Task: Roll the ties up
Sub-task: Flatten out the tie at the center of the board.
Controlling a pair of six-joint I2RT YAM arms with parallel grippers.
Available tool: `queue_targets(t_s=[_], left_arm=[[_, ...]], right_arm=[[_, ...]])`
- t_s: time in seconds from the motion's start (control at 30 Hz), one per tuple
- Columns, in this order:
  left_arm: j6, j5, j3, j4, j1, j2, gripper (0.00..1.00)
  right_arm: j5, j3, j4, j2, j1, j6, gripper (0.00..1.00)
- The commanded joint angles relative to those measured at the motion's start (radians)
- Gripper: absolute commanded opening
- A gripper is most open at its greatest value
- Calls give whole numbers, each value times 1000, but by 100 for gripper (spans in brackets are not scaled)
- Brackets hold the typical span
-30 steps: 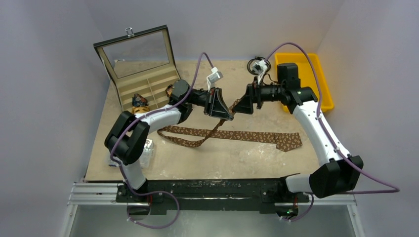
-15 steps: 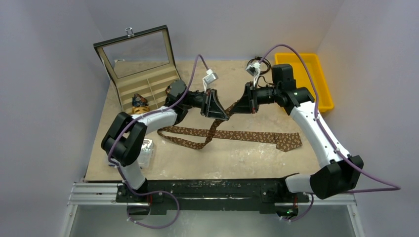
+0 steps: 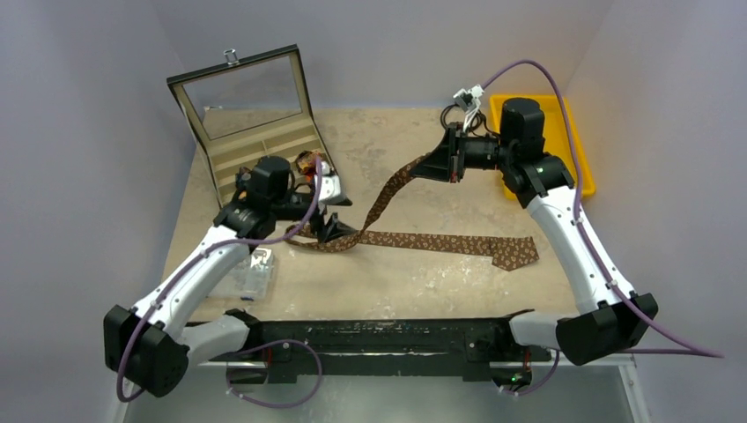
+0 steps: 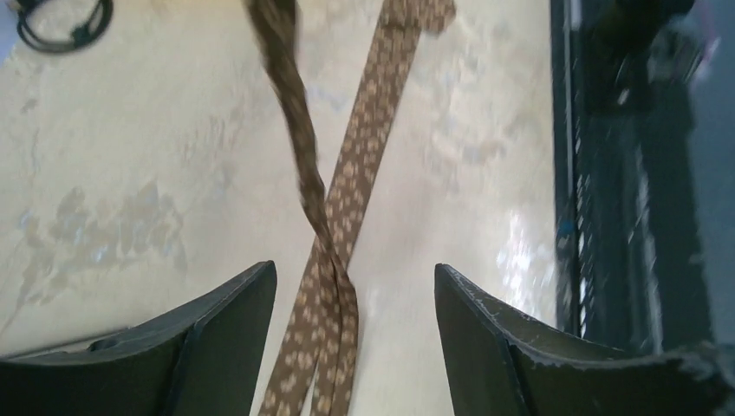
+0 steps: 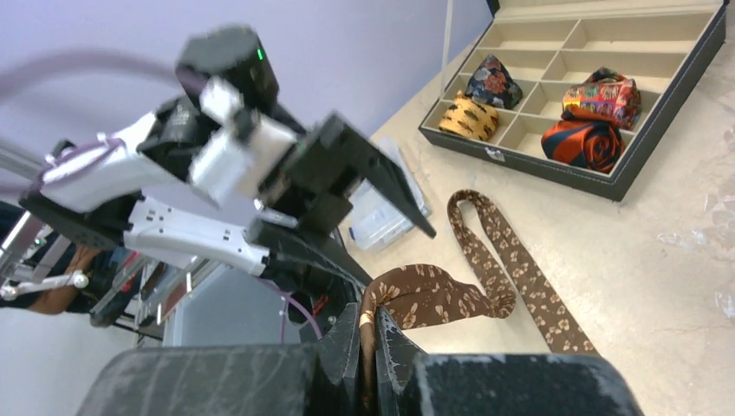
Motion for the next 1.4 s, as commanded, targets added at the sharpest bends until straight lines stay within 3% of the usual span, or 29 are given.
queue_targets(t_s=[0.0,0.13,0.23,0.33,0.47,0.53,0.6,0.7,0.8,0.83,0.97,1.07,1.37], left_arm=[[554,-168,-175,-286,1,-67,65],[733,-279,-278,-248,1,-70,57],[751,-342,-346,-151,1,-59,57],[680,-343,-394,-30,-9,-56,62],[487,-443,-453,194,-107,-52,65],[385,-663,-467,339,-206,-7,67],[317,-855,-463,442,-257,48,62],[337,-789,-465,437,-250,9,62],[320,-617,-411,330,-256,-65,77],[249,-607,-377,312,-266,-61,80],[-26,-770,-306,340,-286,1,83],[-130,-769,-345,471,-289,21,83],[-216,-833,-325,630,-312,224,81]], right_arm=[[41,15,106,-17,0,99,0],[41,12,93,-15,-1,88,0],[47,19,92,-12,0,88,0],[56,33,88,-8,0,86,0],[63,56,86,1,0,88,0],[61,64,89,5,-2,91,0],[60,64,94,5,0,95,0],[54,53,118,6,0,117,0],[52,58,123,13,0,117,0],[51,62,123,14,0,115,0],[53,69,117,14,0,115,0],[57,81,108,17,0,111,0],[56,133,71,29,-1,90,0]])
